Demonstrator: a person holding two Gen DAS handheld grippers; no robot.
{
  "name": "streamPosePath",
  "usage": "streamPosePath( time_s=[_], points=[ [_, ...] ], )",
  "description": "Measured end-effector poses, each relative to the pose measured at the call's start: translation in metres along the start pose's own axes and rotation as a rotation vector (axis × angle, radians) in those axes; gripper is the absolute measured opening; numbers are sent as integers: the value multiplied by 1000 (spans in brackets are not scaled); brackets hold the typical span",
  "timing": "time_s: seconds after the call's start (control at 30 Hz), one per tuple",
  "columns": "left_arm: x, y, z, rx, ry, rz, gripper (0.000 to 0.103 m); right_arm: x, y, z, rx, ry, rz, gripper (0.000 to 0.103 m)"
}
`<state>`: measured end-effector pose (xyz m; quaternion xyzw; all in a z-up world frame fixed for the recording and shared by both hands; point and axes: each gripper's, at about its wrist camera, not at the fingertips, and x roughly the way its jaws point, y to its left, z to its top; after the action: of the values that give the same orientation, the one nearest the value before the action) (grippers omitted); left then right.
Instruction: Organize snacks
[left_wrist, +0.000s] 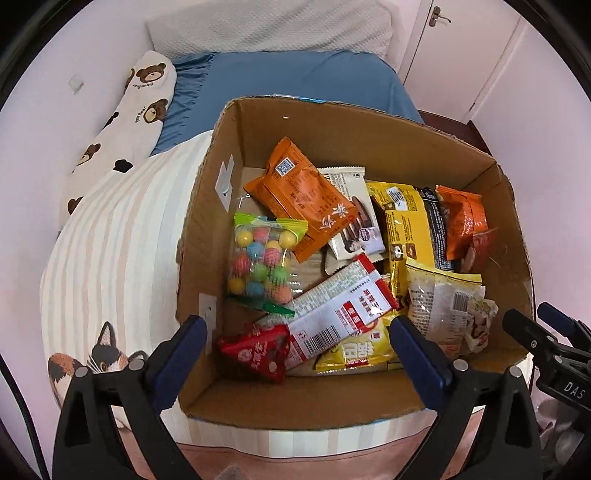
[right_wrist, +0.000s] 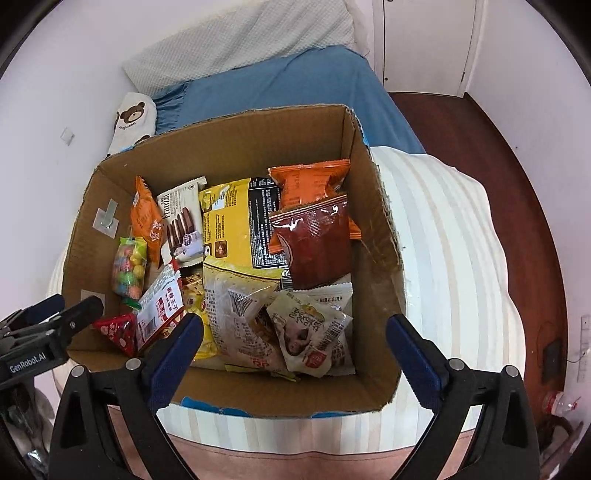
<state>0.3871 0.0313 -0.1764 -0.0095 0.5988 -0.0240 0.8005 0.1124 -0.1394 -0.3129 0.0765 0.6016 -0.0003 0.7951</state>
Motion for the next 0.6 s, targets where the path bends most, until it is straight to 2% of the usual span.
streamPosePath(
  time_s=[0.2, 0.6],
  points=[
    [-20, -5, -10, -18, -43, 17, 101, -22, 4, -9, -15, -44, -11, 101],
    [-100, -11, -50, -16, -195, 33, 101, -101, 18, -52, -51, -176, 10, 101]
  ],
)
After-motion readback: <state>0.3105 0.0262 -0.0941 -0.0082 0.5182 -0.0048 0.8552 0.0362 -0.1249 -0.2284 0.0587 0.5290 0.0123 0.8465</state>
